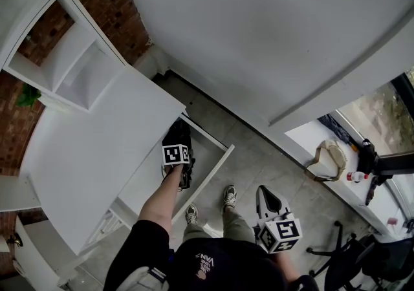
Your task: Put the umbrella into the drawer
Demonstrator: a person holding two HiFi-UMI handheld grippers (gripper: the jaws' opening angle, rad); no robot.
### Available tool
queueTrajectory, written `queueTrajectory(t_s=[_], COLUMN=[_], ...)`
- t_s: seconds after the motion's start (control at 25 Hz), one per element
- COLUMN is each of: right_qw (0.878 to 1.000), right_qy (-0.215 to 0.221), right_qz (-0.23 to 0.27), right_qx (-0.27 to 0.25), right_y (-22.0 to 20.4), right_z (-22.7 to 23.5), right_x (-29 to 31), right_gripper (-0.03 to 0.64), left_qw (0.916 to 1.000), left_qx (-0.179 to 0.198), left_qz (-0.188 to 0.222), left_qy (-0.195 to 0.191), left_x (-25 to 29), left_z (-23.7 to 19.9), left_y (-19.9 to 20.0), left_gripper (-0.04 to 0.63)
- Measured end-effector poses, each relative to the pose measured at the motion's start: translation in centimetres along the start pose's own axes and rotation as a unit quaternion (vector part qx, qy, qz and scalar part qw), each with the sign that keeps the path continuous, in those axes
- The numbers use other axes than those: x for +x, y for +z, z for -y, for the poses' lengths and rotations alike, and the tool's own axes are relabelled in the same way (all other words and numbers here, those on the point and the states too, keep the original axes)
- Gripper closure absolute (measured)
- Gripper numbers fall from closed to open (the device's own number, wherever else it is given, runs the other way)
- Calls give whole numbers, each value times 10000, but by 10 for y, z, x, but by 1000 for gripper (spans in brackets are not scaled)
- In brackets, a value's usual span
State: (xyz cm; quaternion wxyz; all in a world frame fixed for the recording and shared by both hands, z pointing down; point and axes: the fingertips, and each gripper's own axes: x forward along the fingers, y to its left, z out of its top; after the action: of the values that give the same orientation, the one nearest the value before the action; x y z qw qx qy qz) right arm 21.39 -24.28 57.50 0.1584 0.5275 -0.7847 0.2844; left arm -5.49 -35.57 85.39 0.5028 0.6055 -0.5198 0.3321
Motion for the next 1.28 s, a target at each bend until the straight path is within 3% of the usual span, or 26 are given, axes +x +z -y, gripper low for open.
queueTrajectory(t_s=[0.6, 0.92, 1.28], right_qw=[9997, 9991, 9978], right_qy=[166, 312, 457], right_qz=[180, 282, 464], right_qx=[-21, -72, -131], right_y=[-1, -3, -7], right_z=[-19, -41, -76], right_x=[-14, -21, -35], right_gripper=[618, 618, 618], left_qw=[9993, 9957, 9851], left_qx=[331, 623, 977], left_qz=[194, 625, 1322], left_qy=[-41, -273, -510], left_x=[-35, -74, -138], left_z=[4, 9, 12], left_y=[-12, -15, -14], left_gripper=[293, 293, 293])
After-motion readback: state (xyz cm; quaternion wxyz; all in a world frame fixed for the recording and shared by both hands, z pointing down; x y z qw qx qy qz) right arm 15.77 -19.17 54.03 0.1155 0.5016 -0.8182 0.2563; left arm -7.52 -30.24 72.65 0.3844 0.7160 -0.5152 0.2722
